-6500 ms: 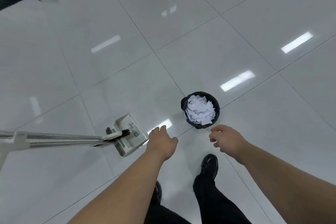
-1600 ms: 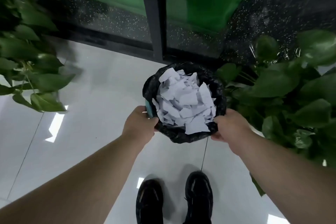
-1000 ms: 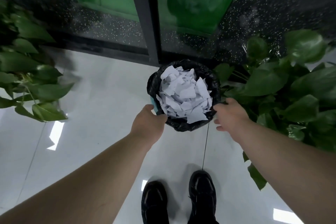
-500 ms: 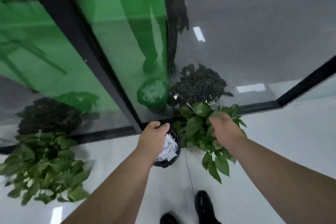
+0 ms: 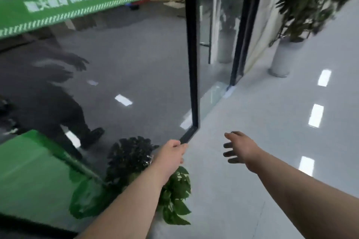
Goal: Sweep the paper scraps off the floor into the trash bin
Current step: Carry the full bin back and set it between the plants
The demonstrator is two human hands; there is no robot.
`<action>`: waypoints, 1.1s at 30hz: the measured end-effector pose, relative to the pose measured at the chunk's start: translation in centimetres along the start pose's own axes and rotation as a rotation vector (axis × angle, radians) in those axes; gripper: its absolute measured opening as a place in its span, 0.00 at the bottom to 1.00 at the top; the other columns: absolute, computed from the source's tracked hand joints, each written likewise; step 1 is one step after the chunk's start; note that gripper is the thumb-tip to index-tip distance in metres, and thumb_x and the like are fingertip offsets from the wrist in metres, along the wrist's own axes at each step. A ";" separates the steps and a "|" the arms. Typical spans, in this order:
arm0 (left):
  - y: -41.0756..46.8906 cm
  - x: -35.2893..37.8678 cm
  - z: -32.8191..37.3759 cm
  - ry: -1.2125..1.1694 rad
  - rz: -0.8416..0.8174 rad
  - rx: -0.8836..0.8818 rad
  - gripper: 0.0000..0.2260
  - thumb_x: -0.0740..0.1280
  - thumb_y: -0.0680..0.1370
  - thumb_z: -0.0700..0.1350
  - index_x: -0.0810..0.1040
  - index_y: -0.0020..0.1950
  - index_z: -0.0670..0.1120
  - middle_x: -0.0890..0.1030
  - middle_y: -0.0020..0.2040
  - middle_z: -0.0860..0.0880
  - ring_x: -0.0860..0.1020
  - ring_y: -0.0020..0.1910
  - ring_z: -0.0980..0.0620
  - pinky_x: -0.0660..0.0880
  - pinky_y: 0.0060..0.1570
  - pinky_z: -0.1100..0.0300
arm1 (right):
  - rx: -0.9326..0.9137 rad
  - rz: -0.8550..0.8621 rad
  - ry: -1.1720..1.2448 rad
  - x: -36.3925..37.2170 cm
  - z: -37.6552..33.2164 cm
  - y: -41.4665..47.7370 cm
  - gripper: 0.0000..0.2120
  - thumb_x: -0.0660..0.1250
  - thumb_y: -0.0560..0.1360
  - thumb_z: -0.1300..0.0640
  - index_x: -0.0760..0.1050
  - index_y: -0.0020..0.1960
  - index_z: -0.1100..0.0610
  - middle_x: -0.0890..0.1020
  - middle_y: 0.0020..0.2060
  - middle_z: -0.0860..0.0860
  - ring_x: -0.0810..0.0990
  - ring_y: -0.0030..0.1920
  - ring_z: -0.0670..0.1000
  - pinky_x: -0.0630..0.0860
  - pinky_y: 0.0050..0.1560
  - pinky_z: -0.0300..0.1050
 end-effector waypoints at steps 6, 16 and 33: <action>0.9 20.5 11.0 0.136 -0.274 0.112 0.06 0.64 0.83 0.50 0.74 0.56 0.49 0.79 0.53 0.46 0.79 0.43 0.48 0.70 0.39 0.58 | 0.006 0.259 0.123 -22.5 4.0 -2.7 0.25 0.60 0.82 0.48 0.63 0.77 0.52 0.80 0.57 0.57 0.84 0.53 0.62 0.81 0.58 0.60; -5.8 56.9 19.4 0.364 -0.771 0.184 0.17 0.65 0.82 0.54 0.73 0.69 0.49 0.81 0.58 0.48 0.84 0.52 0.48 0.79 0.53 0.51 | 0.183 0.721 0.421 -53.9 20.2 -14.8 0.23 0.61 0.81 0.47 0.65 0.74 0.51 0.81 0.55 0.56 0.85 0.50 0.60 0.82 0.56 0.58; -16.8 102.0 25.0 0.742 -1.350 0.333 0.10 0.65 0.83 0.52 0.75 0.62 0.49 0.79 0.60 0.46 0.84 0.51 0.47 0.78 0.52 0.51 | 0.462 1.338 0.917 -77.9 39.7 -25.4 0.24 0.62 0.82 0.48 0.65 0.76 0.53 0.80 0.55 0.56 0.85 0.49 0.59 0.83 0.54 0.58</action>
Point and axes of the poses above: each hand's wrist, its own y-axis towards the middle knuckle, its own x-axis out of the palm, z = x × y, the point moved 8 cm from there along y, towards the middle knuckle
